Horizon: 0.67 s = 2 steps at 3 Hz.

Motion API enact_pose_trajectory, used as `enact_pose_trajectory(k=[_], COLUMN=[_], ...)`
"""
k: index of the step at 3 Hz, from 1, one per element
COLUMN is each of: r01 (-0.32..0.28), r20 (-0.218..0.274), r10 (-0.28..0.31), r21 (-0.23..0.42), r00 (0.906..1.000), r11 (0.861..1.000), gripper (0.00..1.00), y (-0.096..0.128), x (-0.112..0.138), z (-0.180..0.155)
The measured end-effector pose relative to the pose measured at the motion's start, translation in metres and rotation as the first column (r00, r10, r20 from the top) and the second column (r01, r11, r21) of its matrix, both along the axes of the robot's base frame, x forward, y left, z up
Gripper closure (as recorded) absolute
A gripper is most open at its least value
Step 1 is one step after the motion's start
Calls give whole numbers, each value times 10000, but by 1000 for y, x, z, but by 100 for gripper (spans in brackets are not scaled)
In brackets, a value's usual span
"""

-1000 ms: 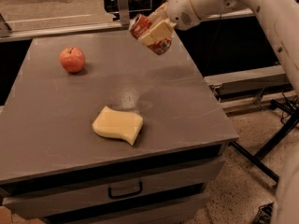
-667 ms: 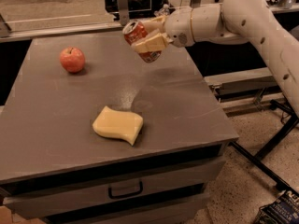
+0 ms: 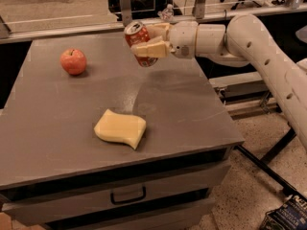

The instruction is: Place coke can upright

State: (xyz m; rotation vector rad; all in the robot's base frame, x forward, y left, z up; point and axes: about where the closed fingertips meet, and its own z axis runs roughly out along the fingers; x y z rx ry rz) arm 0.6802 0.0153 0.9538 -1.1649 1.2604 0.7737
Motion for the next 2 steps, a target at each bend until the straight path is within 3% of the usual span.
enact_pose_trajectory(k=[2], r01=[-56], r20=[-789], r10=[123], r21=[848], r00=[9968], r11=[9964], gripper=[100], y=[0], x=[9], z=[-21])
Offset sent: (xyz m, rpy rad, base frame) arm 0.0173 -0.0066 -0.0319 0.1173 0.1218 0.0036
